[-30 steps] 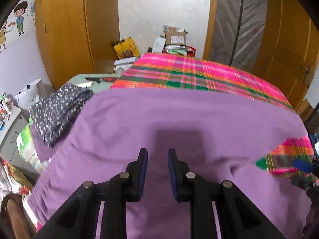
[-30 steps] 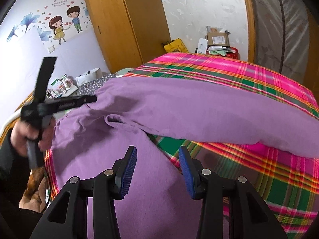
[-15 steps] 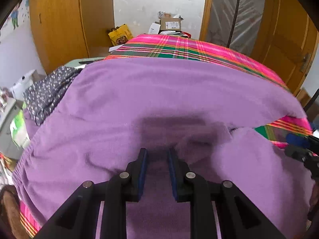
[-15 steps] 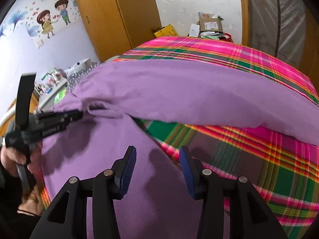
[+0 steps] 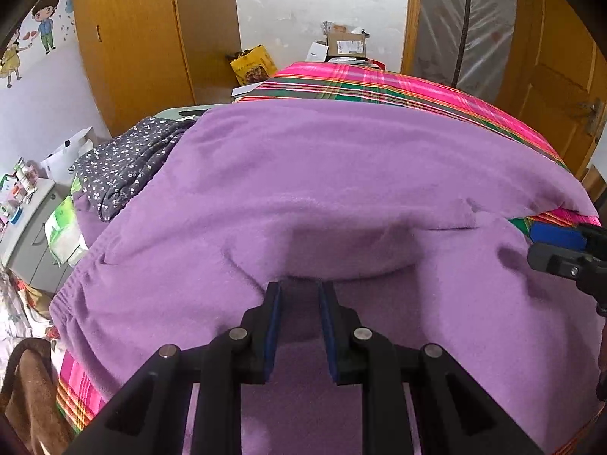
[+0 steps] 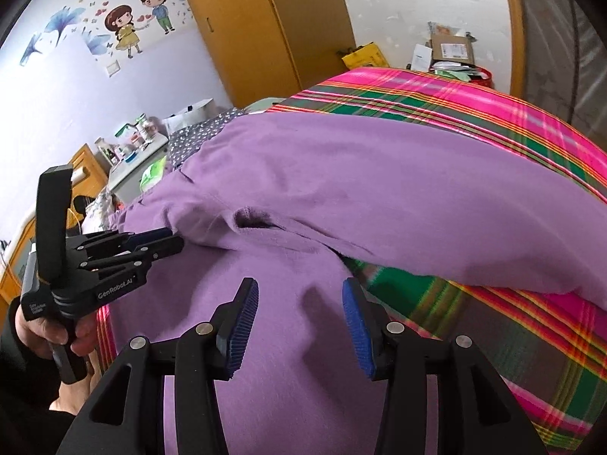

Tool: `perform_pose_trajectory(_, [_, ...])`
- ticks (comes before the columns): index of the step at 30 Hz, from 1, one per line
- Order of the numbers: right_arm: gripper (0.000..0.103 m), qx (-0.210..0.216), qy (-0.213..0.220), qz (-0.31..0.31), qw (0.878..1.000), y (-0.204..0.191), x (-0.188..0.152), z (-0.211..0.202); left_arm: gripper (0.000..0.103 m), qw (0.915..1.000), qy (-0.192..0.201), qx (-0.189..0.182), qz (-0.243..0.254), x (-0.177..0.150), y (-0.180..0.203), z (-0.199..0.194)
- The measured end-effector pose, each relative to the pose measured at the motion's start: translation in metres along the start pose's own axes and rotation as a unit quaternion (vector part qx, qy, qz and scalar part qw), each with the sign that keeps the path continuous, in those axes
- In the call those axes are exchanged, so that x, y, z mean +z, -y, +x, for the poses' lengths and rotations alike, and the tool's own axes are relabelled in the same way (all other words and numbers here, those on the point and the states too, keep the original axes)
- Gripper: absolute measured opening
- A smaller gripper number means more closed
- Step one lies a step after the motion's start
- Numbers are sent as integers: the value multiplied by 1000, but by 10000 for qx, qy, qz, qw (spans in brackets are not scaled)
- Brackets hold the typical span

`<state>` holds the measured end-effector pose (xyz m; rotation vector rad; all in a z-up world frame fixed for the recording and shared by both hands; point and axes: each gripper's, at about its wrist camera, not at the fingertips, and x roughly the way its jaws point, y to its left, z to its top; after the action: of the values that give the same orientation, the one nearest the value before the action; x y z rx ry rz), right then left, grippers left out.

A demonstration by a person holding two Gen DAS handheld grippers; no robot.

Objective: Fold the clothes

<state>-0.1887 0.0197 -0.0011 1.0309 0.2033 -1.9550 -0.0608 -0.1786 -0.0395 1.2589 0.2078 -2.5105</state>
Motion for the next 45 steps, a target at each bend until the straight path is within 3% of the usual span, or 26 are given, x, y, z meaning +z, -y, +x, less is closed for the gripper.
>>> perform_pose_trajectory(4, [48, 3, 24, 16, 10000, 1, 7, 2, 21, 9999, -17, 119, -84, -6, -11, -5])
perform_pose_trajectory(9, [48, 146, -2, -76, 9999, -12, 5, -6, 21, 9980, 68, 448, -436, -17, -52, -18])
perform_pose_trajectory(14, [48, 505, -222, -668, 9962, -53, -19, -4, 21, 9907, 21, 931, -991, -32, -103, -24])
perform_pose_trajectory(21, [48, 966, -601, -1884, 9755, -121, -61, 9, 21, 9817, 146, 1027, -1600, -44, -142, -41])
perform_pose_trajectory(23, [48, 1073, -644, -2144, 9687, -136, -69, 8, 21, 9798, 182, 959, -1746, -47, -151, -43])
perform_pose_trajectory(31, [45, 525, -485, -2896, 9545, -159, -93, 6, 22, 9712, 170, 344, -2351, -49, -187, -30])
perform_pose_trajectory(39, [9, 322, -433, -2591, 9643, -145, -87, 4, 24, 9621, 190, -109, -2718, -53, -209, -24])
perform_pose_trajectory(44, [5, 348, -455, -2642, 9628, -151, -87, 6, 24, 9535, 157, -371, -2987, -50, -214, -13])
perform_pose_trajectory(45, [5, 344, -454, -2652, 9625, -152, -86, 6, 20, 9519, 193, -387, -3034, -51, -215, -13])
